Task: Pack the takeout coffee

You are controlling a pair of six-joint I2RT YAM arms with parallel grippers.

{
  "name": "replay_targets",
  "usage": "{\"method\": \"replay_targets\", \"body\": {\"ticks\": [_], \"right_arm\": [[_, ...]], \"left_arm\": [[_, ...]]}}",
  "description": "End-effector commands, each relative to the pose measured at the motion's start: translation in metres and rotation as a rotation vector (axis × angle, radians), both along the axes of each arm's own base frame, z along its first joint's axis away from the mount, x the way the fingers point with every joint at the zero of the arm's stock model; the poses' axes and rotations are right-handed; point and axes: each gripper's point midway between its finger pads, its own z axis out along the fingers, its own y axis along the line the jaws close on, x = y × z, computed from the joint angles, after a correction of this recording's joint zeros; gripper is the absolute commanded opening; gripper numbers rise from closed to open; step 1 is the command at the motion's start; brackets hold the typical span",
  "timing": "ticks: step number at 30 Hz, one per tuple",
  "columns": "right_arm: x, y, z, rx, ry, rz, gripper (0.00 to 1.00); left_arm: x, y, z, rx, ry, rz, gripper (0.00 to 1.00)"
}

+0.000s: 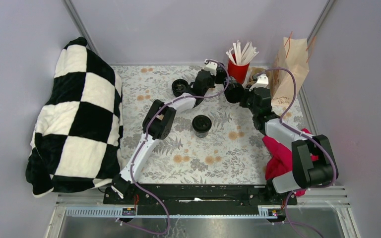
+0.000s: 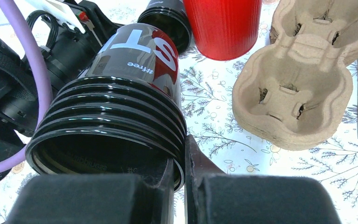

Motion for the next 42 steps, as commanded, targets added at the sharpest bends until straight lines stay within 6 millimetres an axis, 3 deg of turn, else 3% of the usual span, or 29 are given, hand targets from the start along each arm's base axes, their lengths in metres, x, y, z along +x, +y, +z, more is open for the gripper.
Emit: {"method": "replay_targets", "body": {"ticks": [1, 6, 10, 14, 20, 24, 29, 34, 38, 42], "right_arm": [[0.007, -0.003, 0.039, 0.024, -0.125, -0.017, 0.00], [0.008, -0.003, 0.037, 0.024, -0.121, -0.017, 0.00], [0.009, -0.002, 0.037, 0.034, -0.124, -0.015, 0.00], [0.005, 0.000, 0.038, 0.045, -0.119, -0.008, 0.00], [0.001, -0.001, 0.046, 0.062, -0.132, -0.011, 0.00], [-0.002, 0.003, 0.048, 0.084, -0.128, 0.004, 0.00], [-0.006, 0.003, 0.050, 0.078, -0.093, 0.011, 0.00], [-0.011, -0.005, 0.065, 0.070, -0.066, -0.030, 0.00], [-0.021, -0.005, 0.076, 0.083, -0.013, -0.033, 0.00], [-0.037, 0.009, 0.073, 0.094, 0.167, 0.034, 0.00]], "left_arm": [[0.008, -0.006, 0.027, -0.015, -0.105, 0.027, 0.19], [0.005, -0.001, 0.028, -0.018, -0.113, 0.048, 0.08], [-0.002, 0.013, 0.042, -0.037, -0.129, 0.100, 0.00], [-0.012, 0.021, 0.066, -0.054, -0.100, 0.113, 0.00], [-0.039, 0.047, 0.098, -0.099, -0.014, 0.181, 0.00], [-0.054, 0.054, 0.111, -0.122, 0.117, 0.207, 0.00], [-0.080, 0.062, 0.106, -0.130, 0.370, 0.255, 0.00], [-0.111, 0.066, 0.113, -0.153, 0.559, 0.237, 0.00], [-0.134, 0.083, 0.116, -0.118, 0.704, 0.234, 0.00], [-0.155, 0.093, 0.116, -0.066, 0.785, 0.237, 0.00]]}}
